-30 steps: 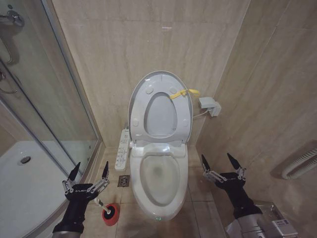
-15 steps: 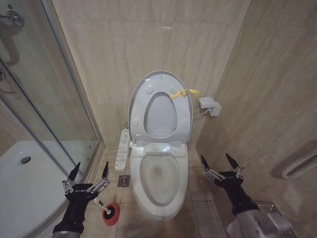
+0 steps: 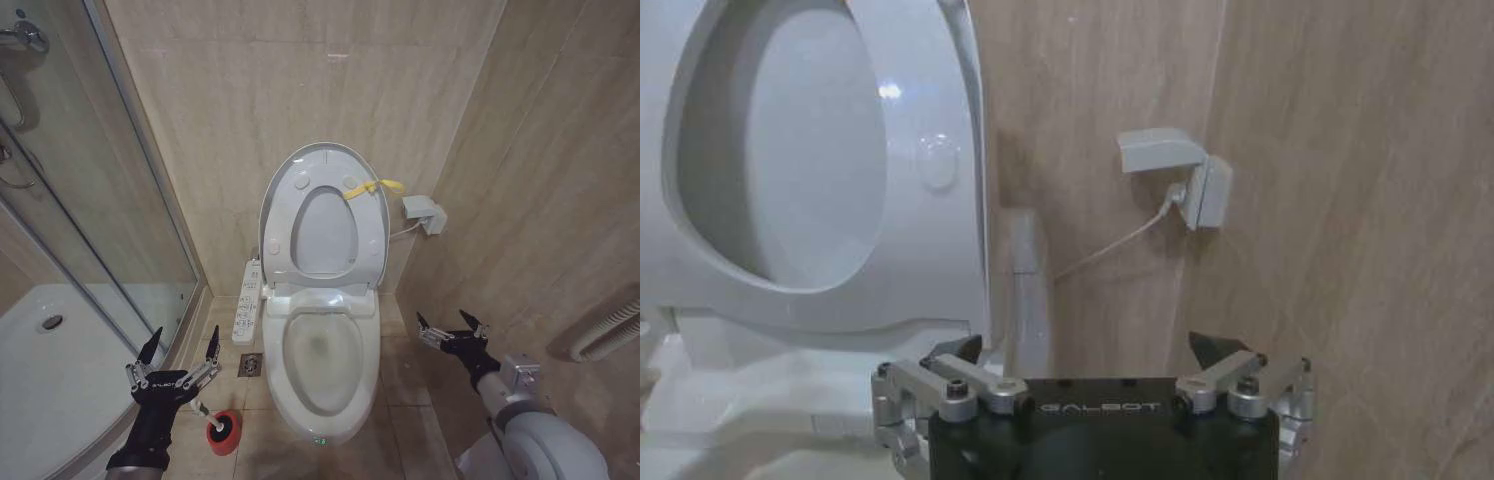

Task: Open the toilet lid, clean the toilet bowl with a toilet brush, close the toilet lid, and flush.

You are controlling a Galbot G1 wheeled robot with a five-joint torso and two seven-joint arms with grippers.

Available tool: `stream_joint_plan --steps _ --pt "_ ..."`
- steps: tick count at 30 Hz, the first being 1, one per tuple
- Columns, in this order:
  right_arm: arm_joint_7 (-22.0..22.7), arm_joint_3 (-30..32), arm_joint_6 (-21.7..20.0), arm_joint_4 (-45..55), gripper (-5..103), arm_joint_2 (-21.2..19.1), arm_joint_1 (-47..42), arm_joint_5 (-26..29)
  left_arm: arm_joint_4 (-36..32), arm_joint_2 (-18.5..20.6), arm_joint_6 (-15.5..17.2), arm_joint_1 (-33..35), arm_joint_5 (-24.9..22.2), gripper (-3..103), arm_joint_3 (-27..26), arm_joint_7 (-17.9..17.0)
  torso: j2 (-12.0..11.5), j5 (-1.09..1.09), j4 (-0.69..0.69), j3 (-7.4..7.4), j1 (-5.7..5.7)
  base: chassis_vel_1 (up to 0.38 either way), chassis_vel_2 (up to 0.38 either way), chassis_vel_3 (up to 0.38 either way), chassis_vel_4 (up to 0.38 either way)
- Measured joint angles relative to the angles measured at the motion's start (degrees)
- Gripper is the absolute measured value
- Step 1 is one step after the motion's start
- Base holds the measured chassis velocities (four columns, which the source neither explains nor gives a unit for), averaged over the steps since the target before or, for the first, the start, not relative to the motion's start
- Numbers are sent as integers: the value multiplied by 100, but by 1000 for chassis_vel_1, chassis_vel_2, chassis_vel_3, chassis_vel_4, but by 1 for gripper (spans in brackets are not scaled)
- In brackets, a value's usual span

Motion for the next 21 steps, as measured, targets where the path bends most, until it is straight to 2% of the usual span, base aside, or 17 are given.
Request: stream_joint_plan --steps 8,12,15,21 --pt "8 27 -42 57 100 -3 9 89 0 0 0 0 0 100 0 0 0 0 1 0 0 0 0 0 0" --pt "-14 176 -47 600 100 73 -23 495 -1 0 0 0 0 100 0 0 0 -2 0 0 0 0 0 0 0" --pt "-72 364 -41 1209 100 180 -73 1012 -1 0 0 0 0 100 0 0 0 -5 0 -1 -1 0 0 0 0" --pt "-107 395 259 1246 100 31 159 1201 -1 0 0 0 0 100 0 0 0 -2 -1 -1 -1 0 0 0 0"
